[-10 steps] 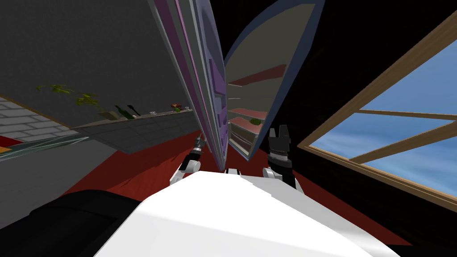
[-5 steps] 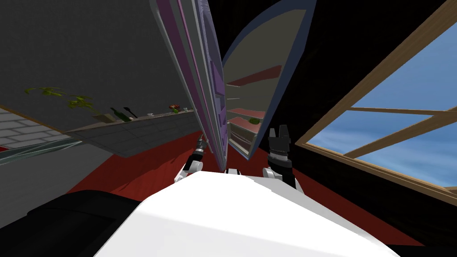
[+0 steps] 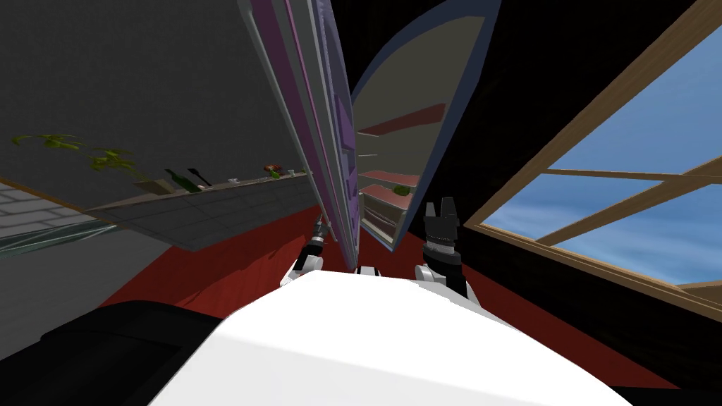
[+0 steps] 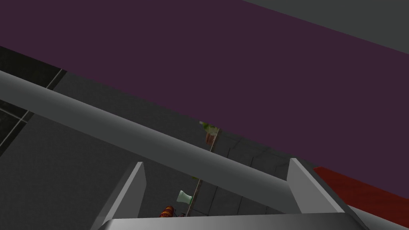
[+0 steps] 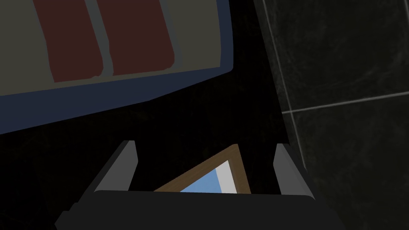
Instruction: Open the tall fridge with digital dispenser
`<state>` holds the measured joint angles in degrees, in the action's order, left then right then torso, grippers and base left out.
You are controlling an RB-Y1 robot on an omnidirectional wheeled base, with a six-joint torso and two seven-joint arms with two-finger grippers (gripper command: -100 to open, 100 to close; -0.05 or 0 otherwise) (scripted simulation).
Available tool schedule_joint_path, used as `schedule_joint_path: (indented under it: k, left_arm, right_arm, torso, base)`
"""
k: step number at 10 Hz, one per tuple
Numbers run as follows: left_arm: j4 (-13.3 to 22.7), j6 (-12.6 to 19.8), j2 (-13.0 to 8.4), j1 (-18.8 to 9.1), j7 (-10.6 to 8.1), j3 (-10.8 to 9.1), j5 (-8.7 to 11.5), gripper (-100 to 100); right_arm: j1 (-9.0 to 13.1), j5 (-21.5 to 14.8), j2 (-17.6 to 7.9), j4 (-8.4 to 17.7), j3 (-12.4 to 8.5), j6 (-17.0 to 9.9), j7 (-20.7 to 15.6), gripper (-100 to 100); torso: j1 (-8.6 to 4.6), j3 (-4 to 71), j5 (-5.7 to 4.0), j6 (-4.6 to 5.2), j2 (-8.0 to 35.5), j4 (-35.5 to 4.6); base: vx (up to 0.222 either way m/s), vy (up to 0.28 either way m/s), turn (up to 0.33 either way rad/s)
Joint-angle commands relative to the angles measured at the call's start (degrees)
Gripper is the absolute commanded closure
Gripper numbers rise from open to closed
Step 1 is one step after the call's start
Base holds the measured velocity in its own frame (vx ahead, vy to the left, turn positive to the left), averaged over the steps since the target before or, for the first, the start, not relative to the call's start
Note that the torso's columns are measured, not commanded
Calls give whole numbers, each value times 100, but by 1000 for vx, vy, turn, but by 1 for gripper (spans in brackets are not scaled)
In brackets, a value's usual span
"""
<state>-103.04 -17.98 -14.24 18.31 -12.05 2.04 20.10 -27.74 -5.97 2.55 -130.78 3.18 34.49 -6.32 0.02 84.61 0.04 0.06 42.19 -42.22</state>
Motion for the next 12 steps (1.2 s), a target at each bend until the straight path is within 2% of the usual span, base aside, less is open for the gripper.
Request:
schedule_joint_path:
  k: [1,2,4,5,6,7,8,10,12]
  left_arm:
    - [274,-166,67,-74,21,95,-56,-100]
    - [184,-169,60,-71,23,74,-50,-100]
    - [-81,49,-15,-43,15,7,11,-100]
    - [8,-12,5,13,20,35,-8,-100]
    - [159,-165,55,-74,23,73,-46,100]
    - [121,-60,34,-5,25,52,-29,100]
    - [72,-77,-58,11,-32,137,-17,100]
    - [5,-83,-154,26,-86,206,-2,100]
    - [-63,-88,-250,41,-141,276,12,100]
  right_arm:
    - [0,0,0,0,0,0,0,0]
    - [0,0,0,0,0,0,0,0]
    - [-1,0,0,0,0,0,0,0]
    - [-1,0,0,0,0,0,0,0]
    - [0,0,0,0,0,0,0,0]
    - [0,0,0,0,0,0,0,0]
    - [0,0,0,0,0,0,0,0]
    - [0,0,-3,0,-3,0,0,0]
    - [-1,0,-3,0,-3,0,0,0]
  torso:
    - [4,4,7,3,-9,10]
    - [11,8,13,-2,-16,20]
    - [-4,17,-7,-1,-27,-4]
    - [-21,28,-16,25,-45,-13]
    - [-21,24,-10,32,-39,-3]
    - [-18,5,-16,23,0,-23]
    - [-15,-7,-14,2,9,-22]
    - [73,21,7,8,-31,-14]
    - [-3,13,-5,6,-19,-5]
  base:
    - [-21,45,-61]
    - [-14,17,-22]
    - [68,-16,49]
    - [24,-7,53]
    - [-65,11,-79]
    - [-40,9,-29]
    - [9,144,-83]
    - [14,292,-104]
    - [10,257,-72]
